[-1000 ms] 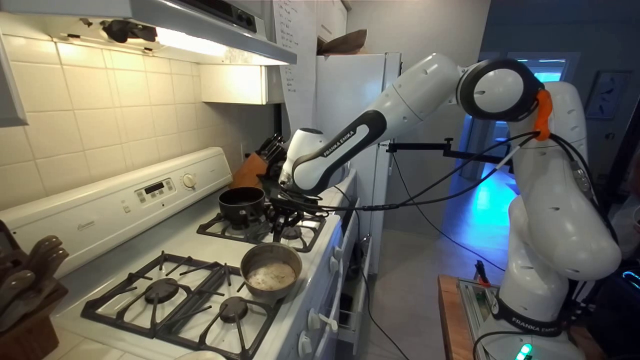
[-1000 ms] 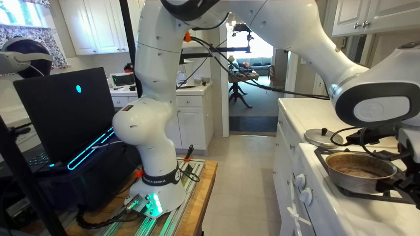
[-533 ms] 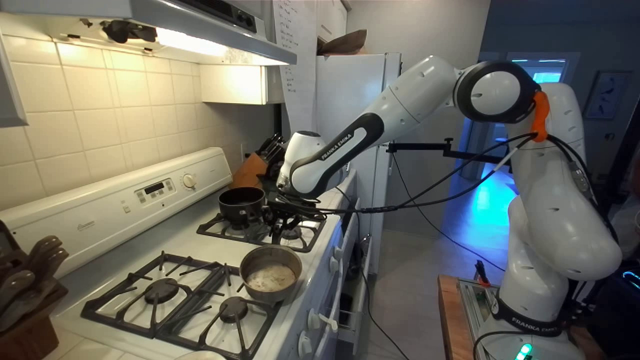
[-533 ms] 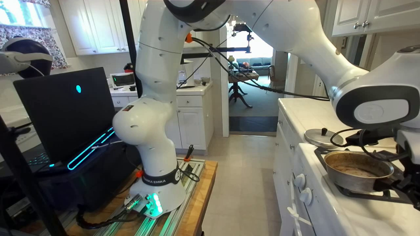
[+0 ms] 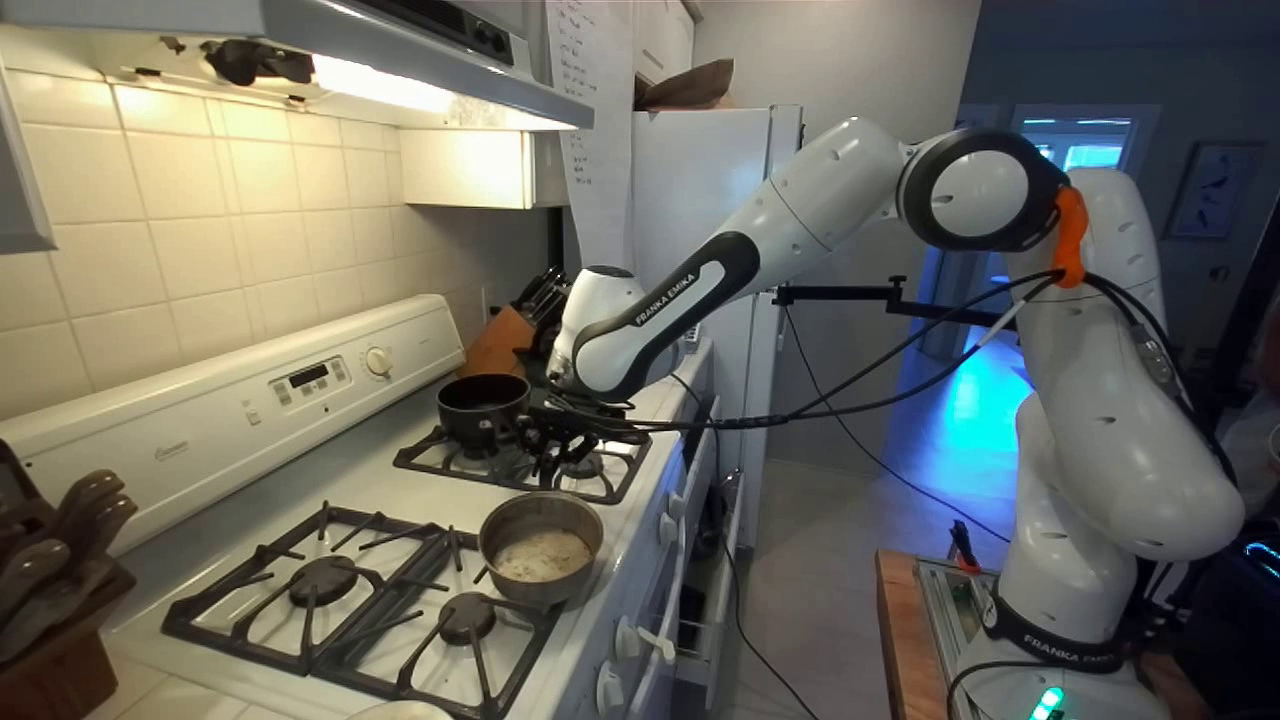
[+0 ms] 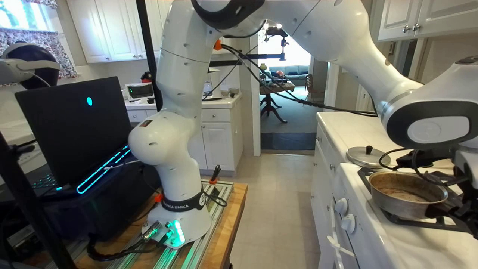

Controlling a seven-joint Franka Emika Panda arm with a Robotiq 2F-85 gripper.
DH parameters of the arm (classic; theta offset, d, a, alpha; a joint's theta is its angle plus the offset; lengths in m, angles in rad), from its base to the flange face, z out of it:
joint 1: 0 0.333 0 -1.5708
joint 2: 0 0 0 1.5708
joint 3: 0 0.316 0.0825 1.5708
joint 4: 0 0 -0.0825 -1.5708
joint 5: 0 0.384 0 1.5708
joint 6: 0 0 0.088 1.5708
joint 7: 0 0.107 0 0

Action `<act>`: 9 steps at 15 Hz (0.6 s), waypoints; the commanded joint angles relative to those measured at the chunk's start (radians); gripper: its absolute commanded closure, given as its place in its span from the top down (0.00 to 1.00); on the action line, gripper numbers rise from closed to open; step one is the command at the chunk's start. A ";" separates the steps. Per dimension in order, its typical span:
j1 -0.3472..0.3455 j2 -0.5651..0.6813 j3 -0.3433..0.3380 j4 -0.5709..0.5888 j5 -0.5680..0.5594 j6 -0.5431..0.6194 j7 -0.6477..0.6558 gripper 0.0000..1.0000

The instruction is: Remove the silver lid from the silver pot, put it on the counter and move the pot to the right

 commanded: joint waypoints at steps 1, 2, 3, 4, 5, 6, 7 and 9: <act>0.007 0.026 -0.001 0.038 -0.002 -0.008 0.023 0.36; 0.008 0.028 -0.002 0.041 -0.003 -0.009 0.023 0.50; 0.009 0.030 -0.002 0.044 -0.003 -0.009 0.023 0.56; 0.009 0.031 -0.003 0.047 -0.004 -0.010 0.023 0.62; 0.009 0.032 -0.004 0.049 -0.004 -0.010 0.023 0.69; 0.009 0.032 -0.004 0.052 -0.004 -0.010 0.023 0.76; 0.009 0.033 -0.004 0.056 -0.005 -0.010 0.023 0.80; 0.008 0.033 -0.003 0.059 -0.003 -0.011 0.021 0.84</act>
